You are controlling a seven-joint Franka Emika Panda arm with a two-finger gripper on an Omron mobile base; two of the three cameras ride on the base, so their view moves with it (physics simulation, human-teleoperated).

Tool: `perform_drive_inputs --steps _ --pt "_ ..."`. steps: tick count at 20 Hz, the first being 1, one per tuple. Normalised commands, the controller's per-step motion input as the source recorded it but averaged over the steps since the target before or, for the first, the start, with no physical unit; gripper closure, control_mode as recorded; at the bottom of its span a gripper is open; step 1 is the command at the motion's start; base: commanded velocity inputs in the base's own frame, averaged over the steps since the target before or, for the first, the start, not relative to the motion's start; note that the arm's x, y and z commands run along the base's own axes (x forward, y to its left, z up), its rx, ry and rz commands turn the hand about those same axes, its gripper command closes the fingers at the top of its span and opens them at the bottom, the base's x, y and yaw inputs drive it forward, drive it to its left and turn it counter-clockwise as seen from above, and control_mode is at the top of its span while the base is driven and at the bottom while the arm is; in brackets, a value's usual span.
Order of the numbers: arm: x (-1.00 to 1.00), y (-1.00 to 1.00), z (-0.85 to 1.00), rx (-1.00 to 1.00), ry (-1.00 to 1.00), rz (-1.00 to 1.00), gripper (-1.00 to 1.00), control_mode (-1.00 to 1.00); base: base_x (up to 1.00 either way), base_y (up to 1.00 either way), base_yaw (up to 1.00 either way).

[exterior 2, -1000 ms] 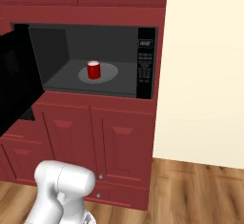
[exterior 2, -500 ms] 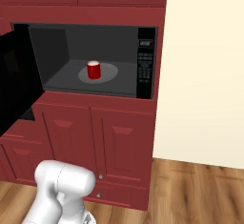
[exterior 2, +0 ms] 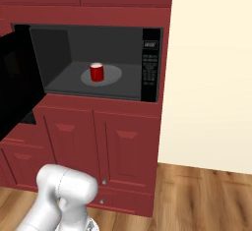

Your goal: Pick the mug from the counter and place it inside the microwave. Then close the microwave.

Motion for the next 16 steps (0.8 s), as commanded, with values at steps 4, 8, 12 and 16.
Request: perform_drive_inputs --steps 4,8,12,16 --pt "-0.01 0.64 0.0 -0.11 0.0 -0.17 -1.0 -1.0 0.0 0.0 0.0" --pt "-0.01 0.58 -0.1 -0.06 0.0 -0.17 -1.0 -1.0 0.0 0.0 0.0" --pt "0.03 0.35 -0.12 -0.06 0.02 -0.14 -1.0 -1.0 0.0 0.0 0.0" --pt "0.17 0.22 -0.1 -0.06 0.04 -0.11 -1.0 -1.0 0.0 0.0 0.0"
